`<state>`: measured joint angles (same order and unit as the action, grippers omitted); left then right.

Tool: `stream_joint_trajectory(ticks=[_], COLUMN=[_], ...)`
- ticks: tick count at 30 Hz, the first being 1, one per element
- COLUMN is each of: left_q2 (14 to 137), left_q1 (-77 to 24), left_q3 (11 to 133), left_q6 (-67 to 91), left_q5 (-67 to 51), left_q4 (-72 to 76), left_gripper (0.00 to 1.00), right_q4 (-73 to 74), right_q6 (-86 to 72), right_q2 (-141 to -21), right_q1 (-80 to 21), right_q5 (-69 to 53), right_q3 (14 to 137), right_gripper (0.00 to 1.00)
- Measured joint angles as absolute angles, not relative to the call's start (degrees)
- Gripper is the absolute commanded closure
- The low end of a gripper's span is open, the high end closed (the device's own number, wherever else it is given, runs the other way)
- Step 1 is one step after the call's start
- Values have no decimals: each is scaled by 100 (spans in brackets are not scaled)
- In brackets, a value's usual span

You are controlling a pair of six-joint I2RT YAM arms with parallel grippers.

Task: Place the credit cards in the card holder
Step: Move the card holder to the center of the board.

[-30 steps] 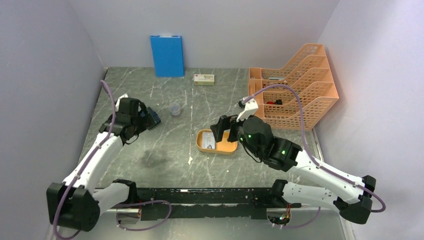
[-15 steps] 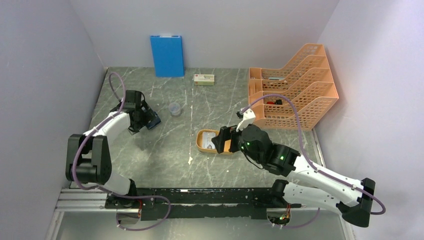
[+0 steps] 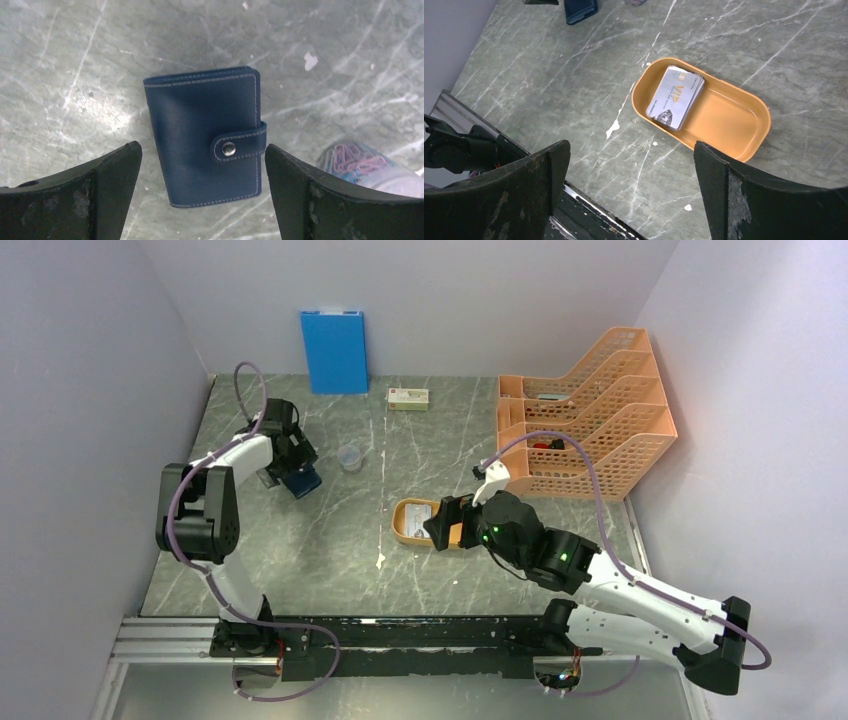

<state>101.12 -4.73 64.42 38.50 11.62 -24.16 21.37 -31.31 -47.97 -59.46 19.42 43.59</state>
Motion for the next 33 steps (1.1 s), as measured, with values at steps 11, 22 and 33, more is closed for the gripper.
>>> stream_joint_trajectory(ticks=[11,22,33], left_q2=[10774,9913,7638], left_q1=[-635,-790,-1710], left_q3=[6973,5874,3721], left_q6=[3533,3474,3927], left_q5=[1621,1535,1111], left_q4=[-2536,-2001,-2134], left_gripper=[15,46,43], right_q4=[2178,2178,2036], right_q6=[-3131,-3151,-3291], right_q2=[-4921,-4925,-4998], right_q1=[-5946,-5946,-5946], right_q5=[1894,1883,1640], right_q3=[4425,4438,4307], right_gripper=[2,3,5])
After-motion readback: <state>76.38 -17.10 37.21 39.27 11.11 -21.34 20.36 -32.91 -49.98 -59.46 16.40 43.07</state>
